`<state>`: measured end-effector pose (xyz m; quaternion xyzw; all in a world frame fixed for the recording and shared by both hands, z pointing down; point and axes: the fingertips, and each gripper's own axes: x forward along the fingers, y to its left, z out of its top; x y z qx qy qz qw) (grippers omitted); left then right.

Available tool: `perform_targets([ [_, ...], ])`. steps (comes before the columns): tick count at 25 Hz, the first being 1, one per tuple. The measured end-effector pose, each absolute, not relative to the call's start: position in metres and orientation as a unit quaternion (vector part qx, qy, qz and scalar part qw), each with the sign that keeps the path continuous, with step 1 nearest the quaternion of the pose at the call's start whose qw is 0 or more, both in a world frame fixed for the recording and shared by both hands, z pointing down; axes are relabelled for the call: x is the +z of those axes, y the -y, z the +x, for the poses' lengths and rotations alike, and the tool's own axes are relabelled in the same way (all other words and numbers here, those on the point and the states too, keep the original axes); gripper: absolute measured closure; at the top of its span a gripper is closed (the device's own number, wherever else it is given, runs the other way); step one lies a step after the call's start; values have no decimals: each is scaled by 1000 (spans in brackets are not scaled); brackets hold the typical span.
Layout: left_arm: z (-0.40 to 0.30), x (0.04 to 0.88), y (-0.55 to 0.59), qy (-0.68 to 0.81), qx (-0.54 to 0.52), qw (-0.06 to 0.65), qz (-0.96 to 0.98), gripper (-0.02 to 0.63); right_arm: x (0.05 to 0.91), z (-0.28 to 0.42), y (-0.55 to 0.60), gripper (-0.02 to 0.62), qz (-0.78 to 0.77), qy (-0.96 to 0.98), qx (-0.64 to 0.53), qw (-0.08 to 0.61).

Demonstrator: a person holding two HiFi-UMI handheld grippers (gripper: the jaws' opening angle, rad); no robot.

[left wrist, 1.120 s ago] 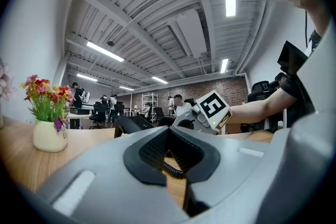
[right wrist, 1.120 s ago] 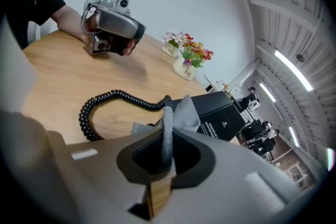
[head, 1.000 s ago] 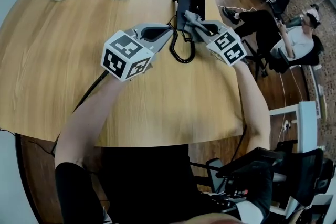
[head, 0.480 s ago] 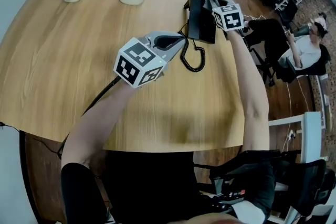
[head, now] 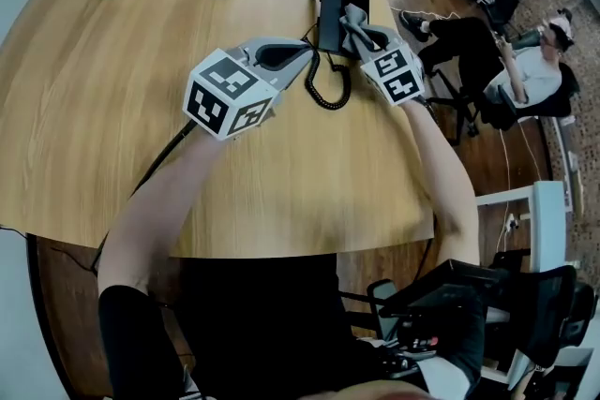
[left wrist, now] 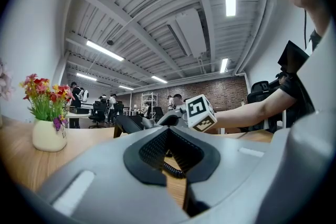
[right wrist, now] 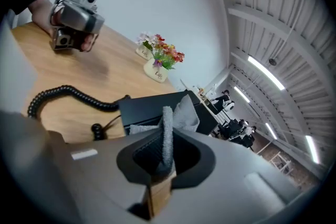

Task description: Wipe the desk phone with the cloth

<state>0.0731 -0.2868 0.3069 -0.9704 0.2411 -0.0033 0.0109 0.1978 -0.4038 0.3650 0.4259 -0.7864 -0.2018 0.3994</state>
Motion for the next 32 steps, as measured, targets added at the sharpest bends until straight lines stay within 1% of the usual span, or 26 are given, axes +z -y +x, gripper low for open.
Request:
perform_targets([
  [4,73,307,287,-244,-2,11,-970,603,384,196,365,575,385,794,-197,428],
  [7,73,306,289,-246,-1,11,-969,603,396,194,342,575,336,805,-167,460],
  [10,74,306,288,-245,-3,10,-970,603,391,197,335,575,319,814,-150,462],
  [13,74,307,288,-244,-5,10,-970,603,353,210,370,575,378,808,-168,420],
  [17,74,308,289,-246,-5,9,-969,603,298,228,447,575,482,795,-172,326],
  [20,76,310,289,-243,-5,8,-970,603,283,234,492,575,527,778,-176,295],
  [22,77,309,288,-241,-3,7,-971,603,285,236,512,575,539,767,-176,301],
  [25,77,308,287,-240,-2,7,-971,603,303,239,525,575,531,764,-155,332],
  [32,73,307,287,-240,-5,10,-971,603,337,228,463,575,472,776,-170,382],
])
